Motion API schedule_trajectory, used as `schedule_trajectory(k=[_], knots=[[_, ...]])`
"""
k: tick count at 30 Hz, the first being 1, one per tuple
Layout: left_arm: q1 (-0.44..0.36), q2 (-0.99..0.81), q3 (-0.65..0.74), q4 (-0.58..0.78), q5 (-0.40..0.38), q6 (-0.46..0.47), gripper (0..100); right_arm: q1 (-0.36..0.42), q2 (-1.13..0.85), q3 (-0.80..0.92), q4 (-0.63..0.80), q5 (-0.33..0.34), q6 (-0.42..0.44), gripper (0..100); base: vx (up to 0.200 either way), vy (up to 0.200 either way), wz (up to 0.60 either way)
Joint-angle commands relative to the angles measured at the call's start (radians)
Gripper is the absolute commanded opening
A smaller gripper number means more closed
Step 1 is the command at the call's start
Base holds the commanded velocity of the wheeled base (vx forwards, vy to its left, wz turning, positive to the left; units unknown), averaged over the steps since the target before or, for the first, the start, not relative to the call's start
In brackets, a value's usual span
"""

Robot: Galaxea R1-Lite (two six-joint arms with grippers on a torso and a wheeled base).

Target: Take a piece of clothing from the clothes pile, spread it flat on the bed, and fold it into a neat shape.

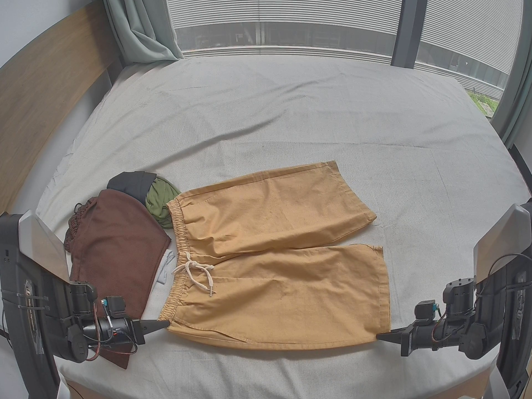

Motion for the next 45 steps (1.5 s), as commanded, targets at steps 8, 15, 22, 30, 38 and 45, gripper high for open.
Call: schedule_trajectory(k=[8, 15, 22, 30, 38, 45], knots=[[0.010, 0.007, 0.071, 0.000, -0.006, 0.117, 0, -0.001, -0.009, 0.035, 0.001, 0.006, -0.028, 0, 0.000, 0.000, 0.00], [0.012, 0.019, 0.095, 0.000, -0.008, 0.175, 0, -0.002, -0.014, 0.035, 0.001, 0.009, -0.028, 0, 0.000, 0.000, 0.00], [0.009, -0.002, 0.067, -0.002, -0.009, 0.177, 0, -0.004, -0.072, 0.023, -0.001, 0.055, -0.025, 0, 0.000, 0.000, 0.00], [0.002, -0.060, 0.054, -0.002, -0.009, 0.123, 0, -0.007, -0.140, 0.014, -0.001, 0.057, -0.015, 0, 0.000, 0.000, 0.00], [-0.010, -0.125, 0.043, -0.002, -0.011, 0.051, 0, -0.007, -0.190, -0.003, -0.001, 0.057, 0.018, 0, 0.000, 0.000, 0.00], [-0.042, -0.205, 0.018, -0.002, -0.011, -0.047, 0, -0.005, -0.255, -0.034, -0.001, 0.057, 0.074, 0, 0.000, 0.000, 0.00]])
